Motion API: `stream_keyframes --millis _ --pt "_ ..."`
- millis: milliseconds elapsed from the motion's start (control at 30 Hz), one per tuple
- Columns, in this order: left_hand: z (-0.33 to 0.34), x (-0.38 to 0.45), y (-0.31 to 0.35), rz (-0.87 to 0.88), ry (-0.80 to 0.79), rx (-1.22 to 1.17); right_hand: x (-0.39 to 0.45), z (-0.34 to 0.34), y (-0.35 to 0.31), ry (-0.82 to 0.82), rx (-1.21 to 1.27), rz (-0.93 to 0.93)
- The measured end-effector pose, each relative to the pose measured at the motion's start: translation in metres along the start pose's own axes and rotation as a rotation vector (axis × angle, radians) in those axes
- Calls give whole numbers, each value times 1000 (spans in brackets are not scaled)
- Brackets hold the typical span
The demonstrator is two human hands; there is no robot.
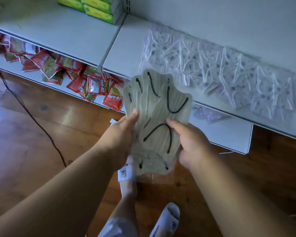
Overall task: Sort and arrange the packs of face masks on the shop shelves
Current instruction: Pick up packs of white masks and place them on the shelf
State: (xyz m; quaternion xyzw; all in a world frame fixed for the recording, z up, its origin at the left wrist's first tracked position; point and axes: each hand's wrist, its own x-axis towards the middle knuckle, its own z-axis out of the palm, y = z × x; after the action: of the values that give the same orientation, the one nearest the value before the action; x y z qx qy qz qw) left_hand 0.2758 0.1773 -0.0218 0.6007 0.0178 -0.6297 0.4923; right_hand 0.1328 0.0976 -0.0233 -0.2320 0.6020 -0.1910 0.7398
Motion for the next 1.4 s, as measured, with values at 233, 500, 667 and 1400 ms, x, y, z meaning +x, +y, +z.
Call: stream_keyframes --millis 233,500,667,1400 --pt "55 -121 -16 96 38 121 -118 -55 -3 -103 -119 -45" --pt "120 -267 -38 155 -68 91 -268 -135 -26 69 -24 -262" --pt "163 -313 -47 194 -123 218 -320 -175 -31 149 -44 -377" --pt "229 -322 69 319 -399 329 -348 -162 -133 351 255 -628"
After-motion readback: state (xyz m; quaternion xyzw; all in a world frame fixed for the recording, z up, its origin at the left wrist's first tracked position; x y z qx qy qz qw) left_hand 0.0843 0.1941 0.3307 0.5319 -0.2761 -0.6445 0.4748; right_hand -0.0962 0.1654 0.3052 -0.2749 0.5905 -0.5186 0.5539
